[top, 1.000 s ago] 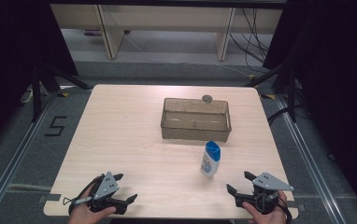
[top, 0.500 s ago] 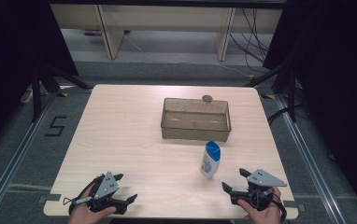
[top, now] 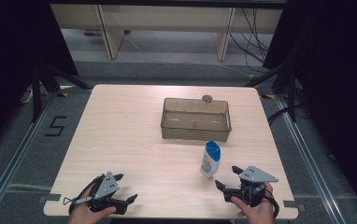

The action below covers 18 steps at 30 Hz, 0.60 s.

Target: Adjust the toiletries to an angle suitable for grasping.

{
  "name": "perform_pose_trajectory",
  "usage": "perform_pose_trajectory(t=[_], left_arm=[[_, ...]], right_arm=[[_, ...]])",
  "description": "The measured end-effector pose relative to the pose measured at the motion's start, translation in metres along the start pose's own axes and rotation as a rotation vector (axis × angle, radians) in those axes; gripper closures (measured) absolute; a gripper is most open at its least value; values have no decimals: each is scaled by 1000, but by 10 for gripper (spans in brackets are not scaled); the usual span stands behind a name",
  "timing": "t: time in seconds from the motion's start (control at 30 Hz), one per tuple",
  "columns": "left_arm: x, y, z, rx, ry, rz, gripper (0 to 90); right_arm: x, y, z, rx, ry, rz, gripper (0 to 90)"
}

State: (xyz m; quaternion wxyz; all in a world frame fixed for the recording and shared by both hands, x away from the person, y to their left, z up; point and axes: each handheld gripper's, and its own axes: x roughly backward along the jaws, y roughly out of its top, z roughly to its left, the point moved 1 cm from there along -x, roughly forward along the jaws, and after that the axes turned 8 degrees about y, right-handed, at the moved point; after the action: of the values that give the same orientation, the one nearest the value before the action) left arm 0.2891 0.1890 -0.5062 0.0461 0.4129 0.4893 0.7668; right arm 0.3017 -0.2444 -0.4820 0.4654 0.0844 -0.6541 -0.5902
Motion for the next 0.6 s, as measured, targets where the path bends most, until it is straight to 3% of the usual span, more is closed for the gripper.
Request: perform_pose_trajectory(t=[0.03, 0.13, 0.2, 0.23, 0.27, 0.33, 0.4, 0.43, 0.47, 0.57, 0.6], left_arm=[[0, 0, 0, 0, 0, 1, 148], [0, 0, 0, 0, 0, 1, 148], [0, 0, 0, 5, -11, 2, 149], [-1, 0, -1, 16, -9, -6, 149], [0, 0, 0, -1, -5, 2, 149], [0, 0, 0, -4, -6, 5, 148], [0, 0, -1, 9, -2, -4, 148], [0, 0, -1, 14, -5, -6, 149], [0, 0, 0, -3, -6, 5, 149], [-1, 0, 0, 8, 0, -3, 148], [0, 0, 0, 3, -2, 0, 149]], right_arm=[[-1, 1, 2, -14, -2, -2, 180], [-3, 3, 0, 30, -7, -6, 180], [-5, 3, 3, -9, -4, 6, 180], [-7, 4, 2, 22, 2, 2, 182], [-8, 5, 3, 11, 4, 2, 185], [-10, 6, 1, 36, 1, 2, 186], [-11, 7, 3, -6, 4, 9, 186], [-12, 8, 1, 28, 7, 1, 186], [-14, 9, 1, 26, 14, -1, 186], [-18, 11, 3, 23, 27, -8, 186], [-21, 12, 2, 48, 27, -14, 186]])
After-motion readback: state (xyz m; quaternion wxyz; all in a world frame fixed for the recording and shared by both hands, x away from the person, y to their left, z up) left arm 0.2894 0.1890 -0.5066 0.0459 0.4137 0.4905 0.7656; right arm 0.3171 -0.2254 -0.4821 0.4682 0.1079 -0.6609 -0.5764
